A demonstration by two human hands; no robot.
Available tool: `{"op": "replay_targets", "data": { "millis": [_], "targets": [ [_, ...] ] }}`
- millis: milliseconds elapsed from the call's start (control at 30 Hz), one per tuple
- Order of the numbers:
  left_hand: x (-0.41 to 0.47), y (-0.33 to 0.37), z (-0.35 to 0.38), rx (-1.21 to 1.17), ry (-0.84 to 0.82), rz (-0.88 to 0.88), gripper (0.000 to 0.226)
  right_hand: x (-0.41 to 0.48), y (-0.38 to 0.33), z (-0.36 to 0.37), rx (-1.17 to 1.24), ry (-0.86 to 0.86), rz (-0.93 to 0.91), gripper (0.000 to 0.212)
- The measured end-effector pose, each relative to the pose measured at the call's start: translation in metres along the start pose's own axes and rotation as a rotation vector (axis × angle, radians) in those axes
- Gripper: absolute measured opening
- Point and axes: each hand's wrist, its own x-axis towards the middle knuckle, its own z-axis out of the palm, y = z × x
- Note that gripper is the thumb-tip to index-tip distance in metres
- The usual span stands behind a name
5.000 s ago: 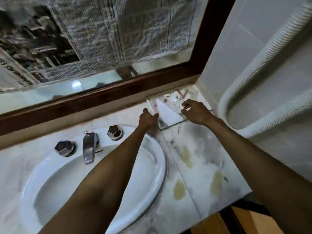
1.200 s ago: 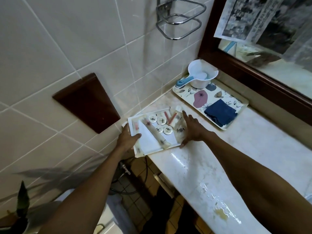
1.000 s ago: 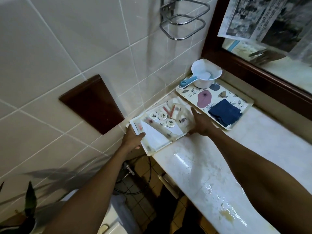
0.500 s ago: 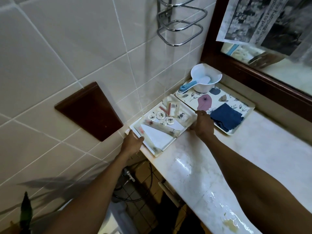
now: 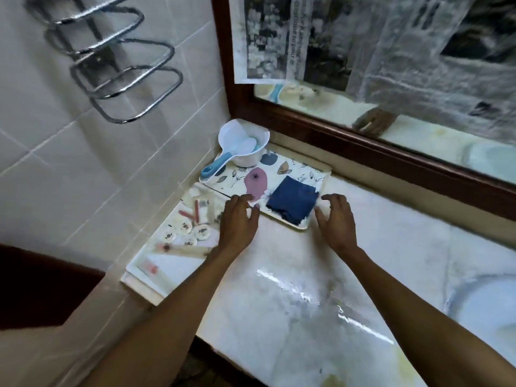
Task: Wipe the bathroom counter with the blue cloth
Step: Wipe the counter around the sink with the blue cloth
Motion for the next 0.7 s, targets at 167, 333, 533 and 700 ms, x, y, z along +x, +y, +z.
{"op": "replay_targets", "data": {
  "millis": [167, 333, 533, 700],
  "targets": [
    [0.064, 0.032, 0.064, -0.008, -0.150, -0.017, 0.046, 0.026, 0.074, -0.013, -0.098, -0.039, 0.123, 0.041],
    [0.093, 0.036, 0.101, 0.112, -0.159, -0.085, 0.056, 0.025, 0.106, -0.004, -0.256, -0.089, 0.117, 0.055],
    [0.101, 0.039, 0.118, 0.019, -0.154, 0.014, 0.027, 0.015, 0.110, 0.007, -0.277, -0.041, 0.106, 0.060],
    [0.101, 0.072, 0.107, 0.019, -0.135, 0.207, 0.036, 0.014, 0.109, 0.002, -0.249, -0.096, 0.110, 0.060]
  ]
}}
